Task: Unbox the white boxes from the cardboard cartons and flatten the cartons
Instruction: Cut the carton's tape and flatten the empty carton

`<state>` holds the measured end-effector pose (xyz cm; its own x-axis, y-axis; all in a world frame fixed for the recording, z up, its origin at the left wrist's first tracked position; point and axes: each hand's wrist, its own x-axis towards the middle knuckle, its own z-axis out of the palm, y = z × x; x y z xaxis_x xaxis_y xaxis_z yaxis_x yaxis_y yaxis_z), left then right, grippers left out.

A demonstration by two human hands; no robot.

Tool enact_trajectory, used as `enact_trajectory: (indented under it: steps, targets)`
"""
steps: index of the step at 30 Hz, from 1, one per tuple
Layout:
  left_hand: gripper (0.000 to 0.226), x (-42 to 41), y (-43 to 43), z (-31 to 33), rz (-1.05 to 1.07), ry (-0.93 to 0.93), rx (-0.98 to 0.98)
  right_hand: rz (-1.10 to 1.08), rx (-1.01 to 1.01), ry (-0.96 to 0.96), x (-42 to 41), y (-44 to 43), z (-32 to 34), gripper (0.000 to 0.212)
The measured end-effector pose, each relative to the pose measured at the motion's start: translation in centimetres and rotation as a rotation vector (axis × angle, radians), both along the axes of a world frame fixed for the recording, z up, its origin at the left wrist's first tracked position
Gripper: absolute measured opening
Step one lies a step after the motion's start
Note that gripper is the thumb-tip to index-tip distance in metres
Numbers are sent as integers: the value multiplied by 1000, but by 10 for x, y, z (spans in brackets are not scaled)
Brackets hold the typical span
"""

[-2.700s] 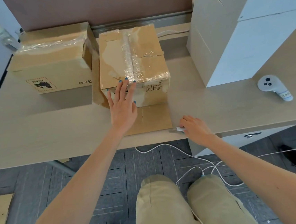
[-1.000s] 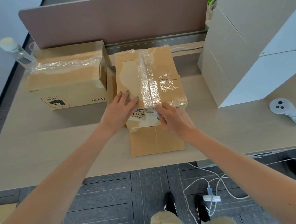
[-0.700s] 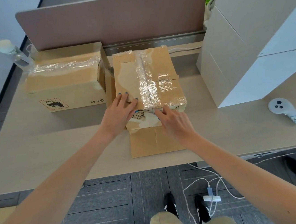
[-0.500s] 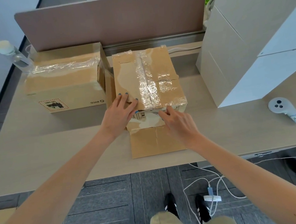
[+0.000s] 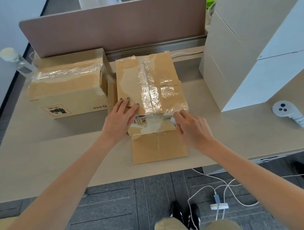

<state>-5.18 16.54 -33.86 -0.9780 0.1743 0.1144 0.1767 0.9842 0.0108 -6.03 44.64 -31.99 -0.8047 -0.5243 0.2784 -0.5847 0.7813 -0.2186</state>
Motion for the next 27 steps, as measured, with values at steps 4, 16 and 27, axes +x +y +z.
enact_trajectory:
  steps: [4, 16, 27]
  targets:
    - [45, 2, 12, 3, 95, -88, 148, -46, -22, -41, -8, 3, 7, 12]
    - [36, -23, 48, 12, 276, -35, 250, -52, -77, -294, -84, -33, 27, 17]
    - [46, -129, 14, 12, 243, -52, 247, -95, -122, -257, -186, -84, 10, 11]
